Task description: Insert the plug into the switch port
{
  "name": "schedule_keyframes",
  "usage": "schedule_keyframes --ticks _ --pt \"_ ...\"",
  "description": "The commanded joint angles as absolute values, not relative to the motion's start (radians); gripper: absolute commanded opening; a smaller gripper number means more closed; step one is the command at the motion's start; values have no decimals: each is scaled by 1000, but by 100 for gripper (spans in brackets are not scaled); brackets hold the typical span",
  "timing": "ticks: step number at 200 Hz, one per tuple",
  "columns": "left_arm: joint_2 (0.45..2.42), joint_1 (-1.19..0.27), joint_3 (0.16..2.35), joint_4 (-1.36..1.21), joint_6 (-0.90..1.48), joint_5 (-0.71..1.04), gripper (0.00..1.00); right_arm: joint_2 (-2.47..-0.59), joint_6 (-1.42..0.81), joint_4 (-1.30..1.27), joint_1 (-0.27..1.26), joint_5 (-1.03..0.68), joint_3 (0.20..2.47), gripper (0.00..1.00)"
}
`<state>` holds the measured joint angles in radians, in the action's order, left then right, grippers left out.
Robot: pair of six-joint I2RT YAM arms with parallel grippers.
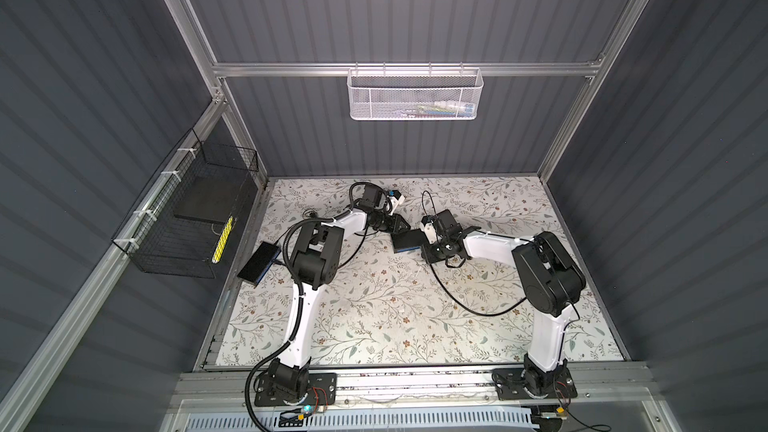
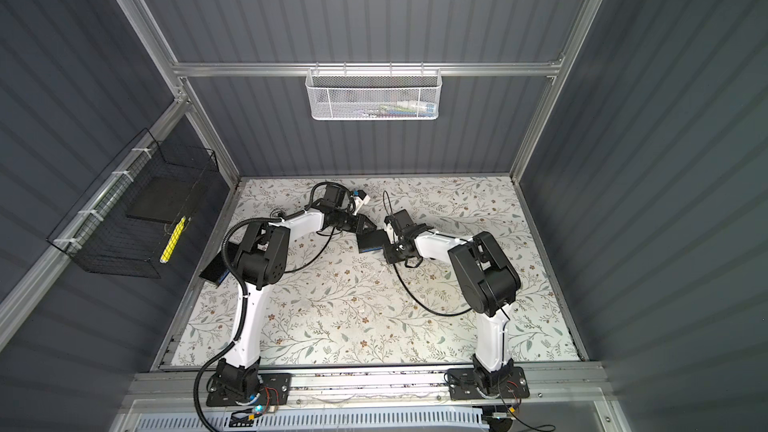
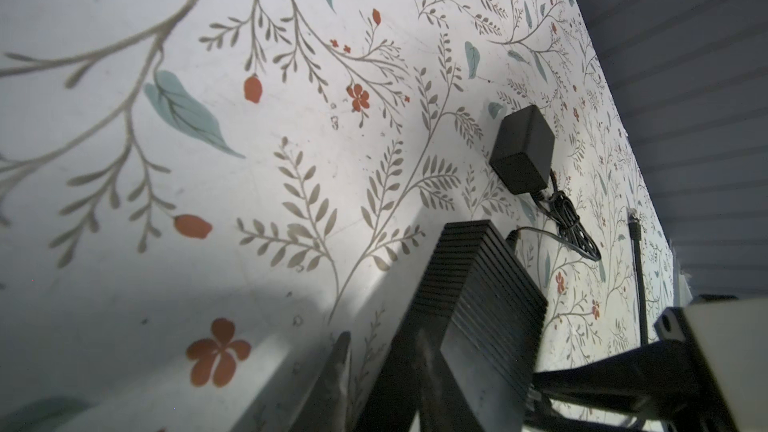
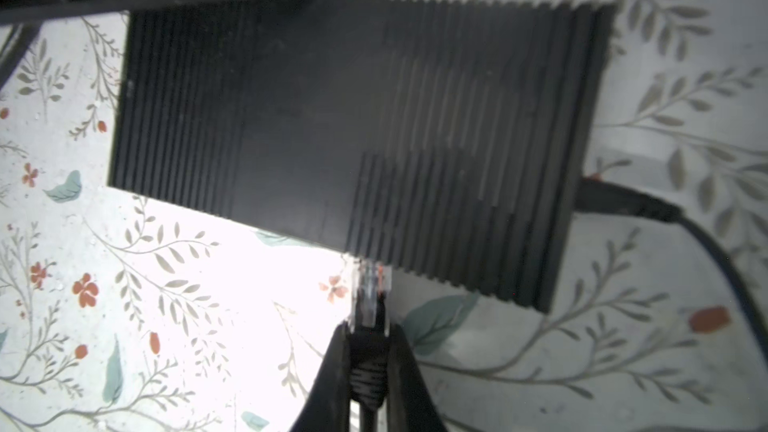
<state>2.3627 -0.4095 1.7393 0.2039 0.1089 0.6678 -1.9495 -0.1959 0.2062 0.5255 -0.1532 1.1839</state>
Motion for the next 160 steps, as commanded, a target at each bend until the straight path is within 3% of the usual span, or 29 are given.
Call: schedule_keyframes --ticks 1,160 --pt "2345 -402 1736 210 117 700 28 -1940 -172 261 515 -129 1206 9" --pt "2346 -401 1717 179 149 725 28 -1963 -229 258 541 -146 1235 9"
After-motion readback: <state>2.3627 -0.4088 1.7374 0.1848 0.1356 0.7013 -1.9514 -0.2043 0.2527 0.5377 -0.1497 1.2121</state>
